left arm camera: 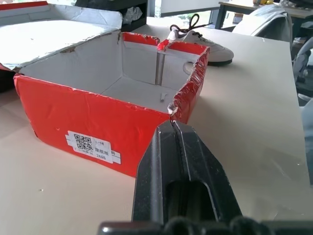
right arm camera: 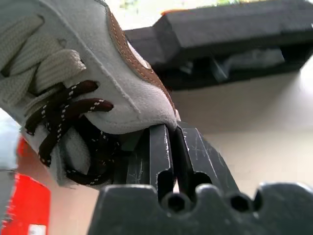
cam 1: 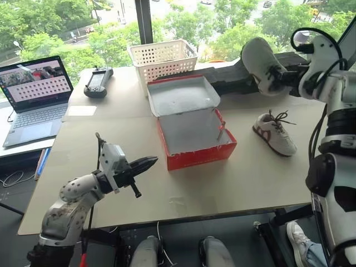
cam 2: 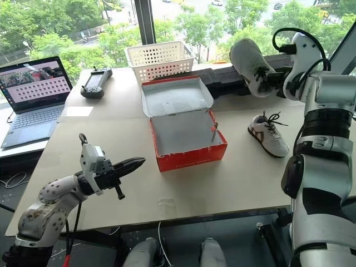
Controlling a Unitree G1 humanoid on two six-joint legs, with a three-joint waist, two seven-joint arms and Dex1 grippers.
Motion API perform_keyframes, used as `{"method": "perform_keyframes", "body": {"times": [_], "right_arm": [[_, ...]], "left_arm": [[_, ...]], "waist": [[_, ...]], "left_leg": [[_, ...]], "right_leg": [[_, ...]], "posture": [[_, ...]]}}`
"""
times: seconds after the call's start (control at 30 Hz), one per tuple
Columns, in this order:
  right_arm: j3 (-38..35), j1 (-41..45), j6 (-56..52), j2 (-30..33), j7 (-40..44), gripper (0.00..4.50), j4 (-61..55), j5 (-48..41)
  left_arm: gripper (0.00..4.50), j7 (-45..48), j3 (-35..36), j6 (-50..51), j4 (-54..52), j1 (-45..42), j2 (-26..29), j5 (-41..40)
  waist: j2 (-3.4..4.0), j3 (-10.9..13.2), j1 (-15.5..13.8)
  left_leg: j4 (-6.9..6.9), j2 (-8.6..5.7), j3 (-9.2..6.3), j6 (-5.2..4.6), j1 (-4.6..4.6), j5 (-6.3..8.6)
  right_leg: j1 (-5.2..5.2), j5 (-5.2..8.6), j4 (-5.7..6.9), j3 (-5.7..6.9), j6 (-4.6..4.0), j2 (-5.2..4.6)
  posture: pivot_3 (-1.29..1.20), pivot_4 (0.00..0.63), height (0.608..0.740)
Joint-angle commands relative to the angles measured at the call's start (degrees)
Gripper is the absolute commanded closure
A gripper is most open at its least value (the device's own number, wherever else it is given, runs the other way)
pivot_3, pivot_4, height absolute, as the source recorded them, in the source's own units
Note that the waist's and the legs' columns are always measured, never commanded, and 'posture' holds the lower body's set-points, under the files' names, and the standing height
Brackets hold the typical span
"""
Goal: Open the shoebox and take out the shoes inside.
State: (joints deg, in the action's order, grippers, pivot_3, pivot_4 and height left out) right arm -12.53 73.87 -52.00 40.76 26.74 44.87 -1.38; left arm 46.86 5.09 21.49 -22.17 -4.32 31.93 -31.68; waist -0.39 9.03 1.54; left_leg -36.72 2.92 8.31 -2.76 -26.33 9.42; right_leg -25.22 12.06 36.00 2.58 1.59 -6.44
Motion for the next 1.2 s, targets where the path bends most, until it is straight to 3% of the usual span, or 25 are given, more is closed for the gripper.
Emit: {"method": "perform_keyframes", "body": {"times": [0.03,0.47,0.97,1.1,1.2], "right_arm": [[-0.6,3.0,-0.8,4.1,-2.6,4.28,4.6,0.2],[3.9,0.3,5.0,7.9,-9.9,4.28,15.5,4.5],[7.0,-3.9,6.1,6.7,-6.9,4.28,22.5,5.0],[6.6,-4.4,7.3,6.6,-9.1,3.21,22.9,4.8],[6.1,-4.0,8.7,6.1,-10.3,2.14,22.8,4.3]], "left_arm": [[4.50,0.5,-0.4,-1.2,-0.4,-0.4,-0.4,0.0],[4.50,1.0,-1.2,-1.1,-0.4,-0.4,-0.5,-0.1],[4.50,0.5,-1.4,-0.2,-1.3,-0.2,-0.5,-0.2],[4.50,0.3,-1.5,-0.1,-1.5,-0.2,-0.5,-0.2],[4.50,0.1,-1.5,0.0,-1.7,-0.1,-0.4,-0.3]], "waist": [[0.03,0.0,0.1],[0.03,0.0,0.9],[0.04,0.0,1.0],[0.04,0.0,0.9],[0.04,0.0,0.9]], "left_leg": [[0.00,-0.01,0.00,-0.02,0.00,-0.01],[-0.02,-0.04,-0.01,-0.10,0.01,-0.06],[-0.03,-0.03,-0.01,-0.41,0.05,-0.24],[-0.03,-0.03,-0.01,-0.41,0.06,-0.24],[-0.04,-0.04,-0.01,-0.41,0.06,-0.25]], "right_leg": [[-0.01,-0.03,0.00,-0.01,0.06,0.00],[0.03,-0.13,0.00,-0.04,0.26,0.01],[0.08,-0.16,0.01,-0.06,0.31,0.03],[0.09,-0.16,0.01,-0.06,0.30,0.03],[0.09,-0.17,0.01,-0.08,0.32,0.02]], "posture": [[0.00,0.150,0.733],[0.00,0.150,0.733],[0.00,0.150,0.733],[0.00,0.150,0.733],[0.00,0.150,0.733]]}}
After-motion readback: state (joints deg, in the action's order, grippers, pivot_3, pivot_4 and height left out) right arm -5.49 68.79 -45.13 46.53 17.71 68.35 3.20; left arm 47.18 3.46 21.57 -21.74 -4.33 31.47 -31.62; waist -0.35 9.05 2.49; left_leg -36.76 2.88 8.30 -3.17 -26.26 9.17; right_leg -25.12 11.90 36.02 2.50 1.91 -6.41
